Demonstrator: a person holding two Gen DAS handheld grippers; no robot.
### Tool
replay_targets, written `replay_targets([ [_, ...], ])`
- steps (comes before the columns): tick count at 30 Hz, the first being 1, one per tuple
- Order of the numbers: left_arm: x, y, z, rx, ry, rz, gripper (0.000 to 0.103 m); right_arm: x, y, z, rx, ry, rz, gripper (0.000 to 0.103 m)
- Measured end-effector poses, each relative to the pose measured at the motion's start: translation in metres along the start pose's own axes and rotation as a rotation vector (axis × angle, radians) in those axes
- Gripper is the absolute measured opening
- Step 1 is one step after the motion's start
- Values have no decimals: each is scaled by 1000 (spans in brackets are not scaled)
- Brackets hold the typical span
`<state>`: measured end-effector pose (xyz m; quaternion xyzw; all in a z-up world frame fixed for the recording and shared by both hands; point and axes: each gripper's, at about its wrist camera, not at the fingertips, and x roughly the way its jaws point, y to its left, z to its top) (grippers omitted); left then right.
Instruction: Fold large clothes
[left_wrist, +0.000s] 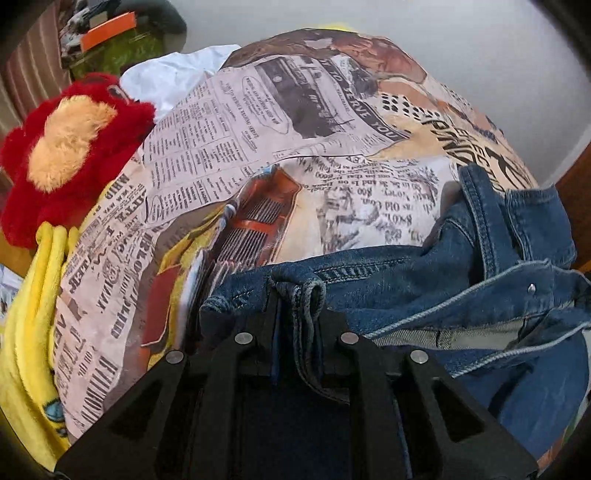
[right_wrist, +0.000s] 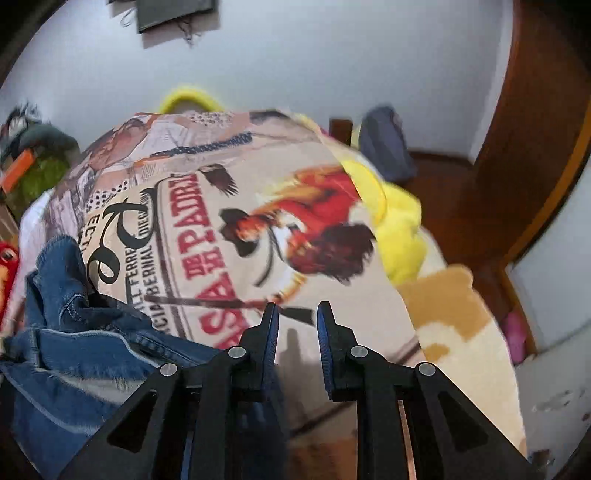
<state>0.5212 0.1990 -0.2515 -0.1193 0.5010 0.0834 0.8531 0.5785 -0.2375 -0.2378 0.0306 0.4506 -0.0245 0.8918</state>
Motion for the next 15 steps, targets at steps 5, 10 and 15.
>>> replay_targets([
  [5, -33, -10, 12, 88, -22, 18, 19, -29, -25, -5, -8, -9, 48, 17],
  [10, -67, -7, 21, 83, -41, -28, 46, -72, -9, -20, -106, -49, 131, 17],
  [15, -107, -4, 19, 106, -161, 58, 79, -104, 19, -39, -200, -58, 211, 17],
])
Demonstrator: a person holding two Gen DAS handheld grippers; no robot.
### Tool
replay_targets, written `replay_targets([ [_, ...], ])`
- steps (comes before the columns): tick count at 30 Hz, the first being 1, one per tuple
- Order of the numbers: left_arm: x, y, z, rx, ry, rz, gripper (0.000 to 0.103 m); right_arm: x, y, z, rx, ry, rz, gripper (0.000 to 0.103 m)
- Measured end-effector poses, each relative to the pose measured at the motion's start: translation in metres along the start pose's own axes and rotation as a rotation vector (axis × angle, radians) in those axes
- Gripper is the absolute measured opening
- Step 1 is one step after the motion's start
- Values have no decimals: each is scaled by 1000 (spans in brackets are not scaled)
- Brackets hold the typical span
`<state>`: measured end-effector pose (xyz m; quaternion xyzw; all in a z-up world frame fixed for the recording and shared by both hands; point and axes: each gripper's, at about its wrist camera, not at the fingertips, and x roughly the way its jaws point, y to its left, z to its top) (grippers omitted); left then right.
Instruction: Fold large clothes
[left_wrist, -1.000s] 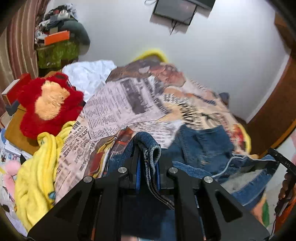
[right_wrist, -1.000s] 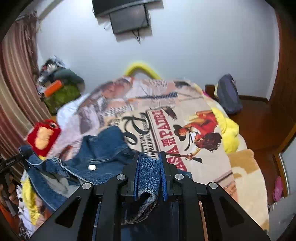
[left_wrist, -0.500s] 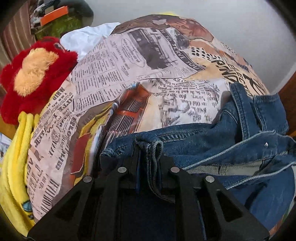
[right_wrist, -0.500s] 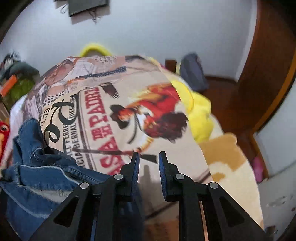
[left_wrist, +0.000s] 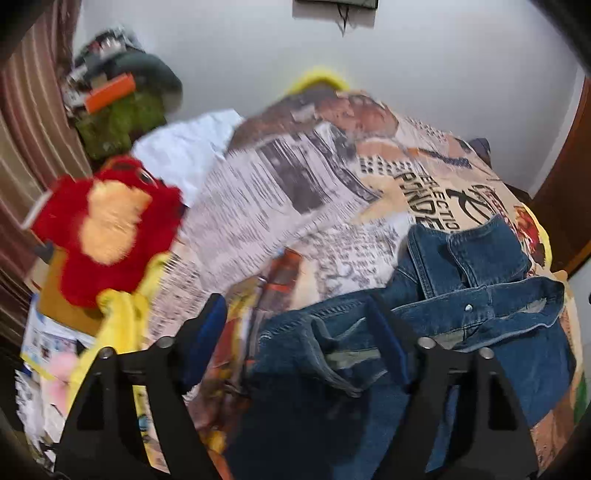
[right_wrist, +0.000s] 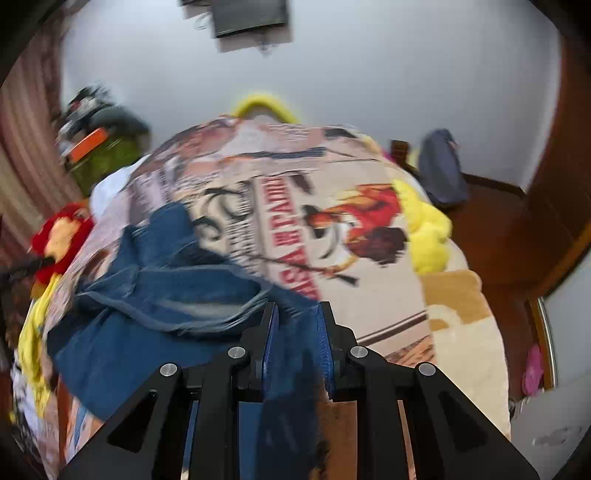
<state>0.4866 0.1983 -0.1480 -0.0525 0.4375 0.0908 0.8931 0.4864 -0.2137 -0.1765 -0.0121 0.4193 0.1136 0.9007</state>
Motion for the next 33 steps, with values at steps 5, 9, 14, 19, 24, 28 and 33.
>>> replay_targets([
  [5, -4, -5, -22, 70, 50, -1, 79, -14, 39, -15, -102, 6, 50, 17],
  [9, 7, -21, -57, 164, 105, -7, 82, -7, 64, -32, -165, 40, 78, 17],
  [14, 48, -37, -96, 212, 212, 7, 82, 24, 83, -48, -218, 117, 80, 17],
  [19, 71, -27, -98, 107, 232, -31, 82, 69, 89, -55, -272, 191, 48, 17],
  [24, 89, -20, -69, 114, 211, 71, 81, 88, 85, -31, -228, 182, 55, 17],
  [28, 93, -11, -37, 74, 146, 132, 79, 98, 79, 1, -191, 126, 20, 17],
  [33, 103, 0, -11, 5, 127, 138, 80, 111, 68, 33, -104, 85, 9, 17],
])
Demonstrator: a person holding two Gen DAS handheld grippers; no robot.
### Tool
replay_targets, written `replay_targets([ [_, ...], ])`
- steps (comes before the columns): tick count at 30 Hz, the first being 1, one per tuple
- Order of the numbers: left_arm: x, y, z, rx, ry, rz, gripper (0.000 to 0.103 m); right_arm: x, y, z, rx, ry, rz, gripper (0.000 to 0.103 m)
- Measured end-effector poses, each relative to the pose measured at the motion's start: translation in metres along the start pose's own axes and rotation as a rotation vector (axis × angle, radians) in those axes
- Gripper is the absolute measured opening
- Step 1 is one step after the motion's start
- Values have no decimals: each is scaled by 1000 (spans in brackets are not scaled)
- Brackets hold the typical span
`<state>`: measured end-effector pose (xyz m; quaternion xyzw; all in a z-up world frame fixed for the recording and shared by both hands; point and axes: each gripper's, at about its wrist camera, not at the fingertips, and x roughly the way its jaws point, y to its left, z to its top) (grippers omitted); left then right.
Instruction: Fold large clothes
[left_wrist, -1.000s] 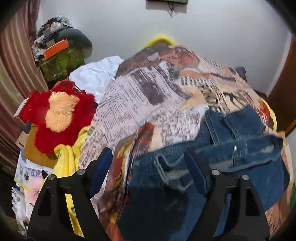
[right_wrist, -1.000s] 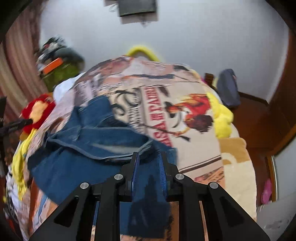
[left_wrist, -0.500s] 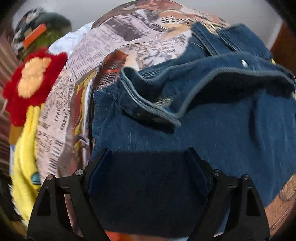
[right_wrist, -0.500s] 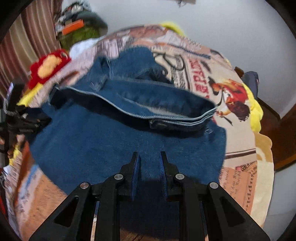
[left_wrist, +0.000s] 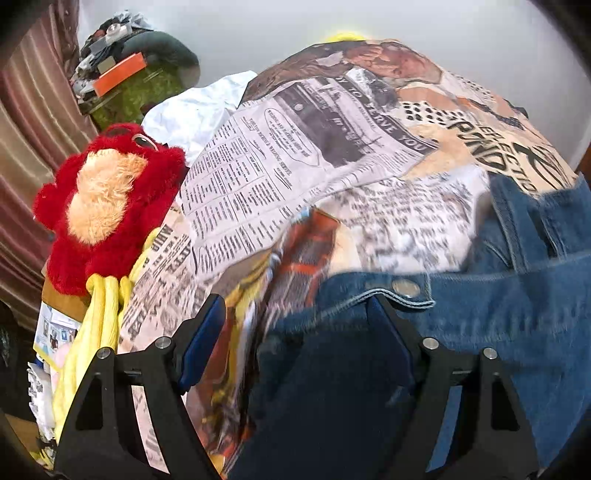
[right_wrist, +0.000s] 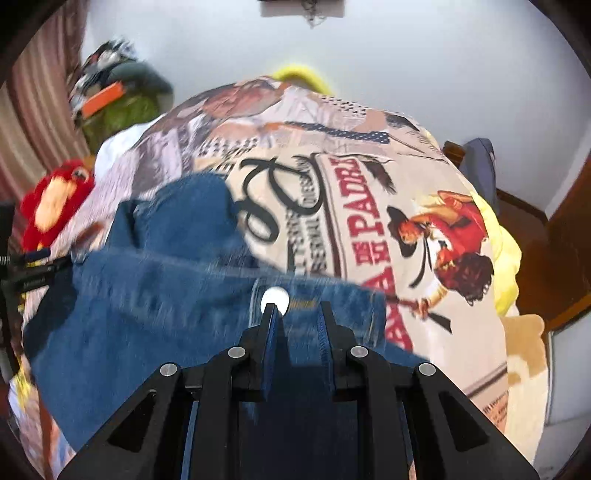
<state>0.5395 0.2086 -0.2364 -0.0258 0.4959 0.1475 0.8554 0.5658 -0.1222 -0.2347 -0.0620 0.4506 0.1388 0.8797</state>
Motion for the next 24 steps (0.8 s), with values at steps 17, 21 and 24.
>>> replay_targets([
  [17, -96, -42, -31, 187, -145, -148, 80, -69, 64, -18, -88, -54, 156, 17],
  [21, -106, -61, -50, 215, -133, -236, 80, -75, 98, -33, -128, -34, 239, 17],
  [24, -97, -73, -64, 204, -86, -289, 80, -63, 116, -44, -154, 16, 249, 17],
])
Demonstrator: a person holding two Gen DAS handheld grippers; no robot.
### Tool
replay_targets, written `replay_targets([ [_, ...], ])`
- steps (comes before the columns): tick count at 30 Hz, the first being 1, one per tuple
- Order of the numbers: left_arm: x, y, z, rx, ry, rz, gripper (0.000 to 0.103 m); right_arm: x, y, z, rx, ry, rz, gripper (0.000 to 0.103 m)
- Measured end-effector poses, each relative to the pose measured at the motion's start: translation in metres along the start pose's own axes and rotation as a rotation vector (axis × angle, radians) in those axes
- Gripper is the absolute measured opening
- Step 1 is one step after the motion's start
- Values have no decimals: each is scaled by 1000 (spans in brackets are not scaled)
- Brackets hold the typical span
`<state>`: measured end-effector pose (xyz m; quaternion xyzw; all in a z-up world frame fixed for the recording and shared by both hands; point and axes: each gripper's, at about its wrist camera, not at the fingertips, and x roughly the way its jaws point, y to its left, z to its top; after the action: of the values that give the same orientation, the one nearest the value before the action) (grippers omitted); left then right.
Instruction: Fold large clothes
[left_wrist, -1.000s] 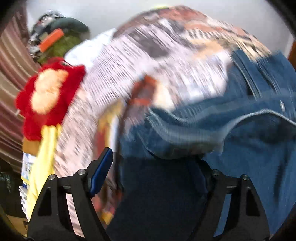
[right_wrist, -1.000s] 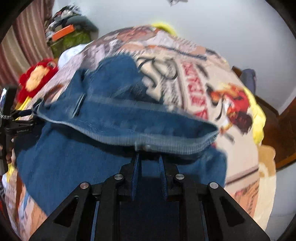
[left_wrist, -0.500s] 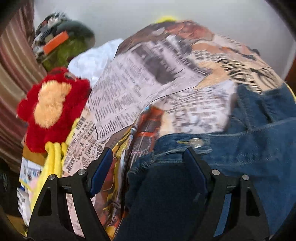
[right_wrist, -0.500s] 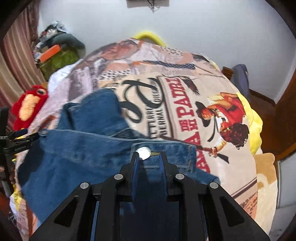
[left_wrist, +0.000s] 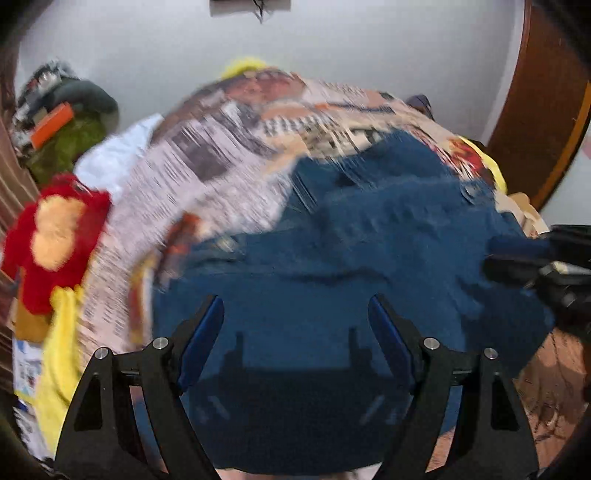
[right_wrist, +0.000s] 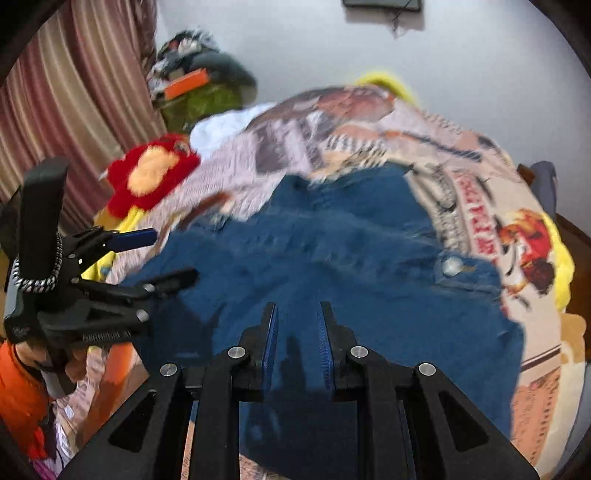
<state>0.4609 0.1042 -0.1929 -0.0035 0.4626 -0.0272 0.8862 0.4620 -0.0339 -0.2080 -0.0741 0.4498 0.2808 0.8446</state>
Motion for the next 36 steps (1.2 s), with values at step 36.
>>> replay_targets([
  [36, -3, 74, -97, -134, 76, 212, 86, -33, -106, -114, -32, 90, -368, 17],
])
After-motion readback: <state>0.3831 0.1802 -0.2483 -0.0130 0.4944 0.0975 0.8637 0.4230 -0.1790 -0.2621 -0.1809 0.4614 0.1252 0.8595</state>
